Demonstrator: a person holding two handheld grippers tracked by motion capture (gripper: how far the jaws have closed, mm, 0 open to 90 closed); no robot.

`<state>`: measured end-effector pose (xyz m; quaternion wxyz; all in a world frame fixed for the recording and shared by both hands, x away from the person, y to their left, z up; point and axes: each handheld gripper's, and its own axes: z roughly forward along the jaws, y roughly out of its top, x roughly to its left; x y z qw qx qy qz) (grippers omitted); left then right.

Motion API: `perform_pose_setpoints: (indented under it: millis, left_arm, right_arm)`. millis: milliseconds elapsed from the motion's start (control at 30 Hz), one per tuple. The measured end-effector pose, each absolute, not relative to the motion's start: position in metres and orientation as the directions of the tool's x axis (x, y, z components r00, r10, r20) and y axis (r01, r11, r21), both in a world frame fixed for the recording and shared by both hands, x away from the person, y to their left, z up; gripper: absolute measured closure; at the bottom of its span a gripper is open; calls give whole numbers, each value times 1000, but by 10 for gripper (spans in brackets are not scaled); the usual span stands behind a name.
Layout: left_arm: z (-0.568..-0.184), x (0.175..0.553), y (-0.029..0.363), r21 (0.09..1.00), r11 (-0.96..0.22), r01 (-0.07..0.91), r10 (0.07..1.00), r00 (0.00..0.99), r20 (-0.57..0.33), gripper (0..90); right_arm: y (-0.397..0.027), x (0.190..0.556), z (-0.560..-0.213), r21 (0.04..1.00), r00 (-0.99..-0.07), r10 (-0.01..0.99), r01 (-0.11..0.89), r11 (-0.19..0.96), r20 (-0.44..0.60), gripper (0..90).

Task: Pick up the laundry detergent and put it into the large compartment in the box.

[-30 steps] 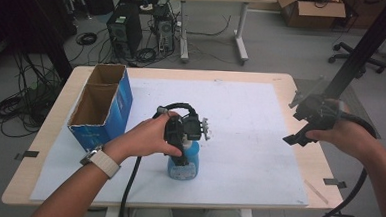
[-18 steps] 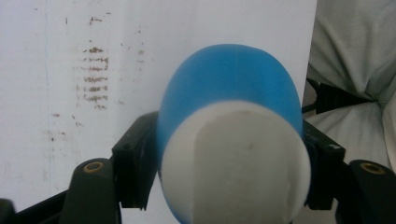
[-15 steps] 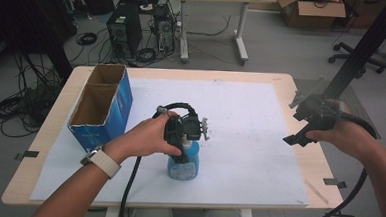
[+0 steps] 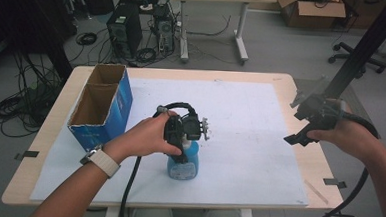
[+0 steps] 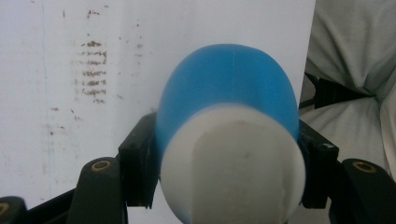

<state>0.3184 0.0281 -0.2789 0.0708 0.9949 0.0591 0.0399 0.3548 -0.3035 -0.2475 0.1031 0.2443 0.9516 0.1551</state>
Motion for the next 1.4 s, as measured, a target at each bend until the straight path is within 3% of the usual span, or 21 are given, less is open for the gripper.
perform_pose_setpoints:
  millis: [467,800,1267,1400]
  left_arm:
    - [-252,314,35,142,-977,161,175,980,95,375]
    - [-205,311,41,163,-953,254,269,960,77,375]
    - [-137,315,53,150,-863,482,497,864,79,376]
    - [-112,319,62,156,-799,581,599,793,113,376]
  right_arm:
    - [-307,351,-244,359,-858,498,429,829,-125,124]
    - [-307,349,-243,359,-860,495,426,831,-126,125]
    - [-304,351,-238,354,-863,486,415,838,-139,126]
    - [-302,350,-237,363,-869,475,401,841,-141,126]
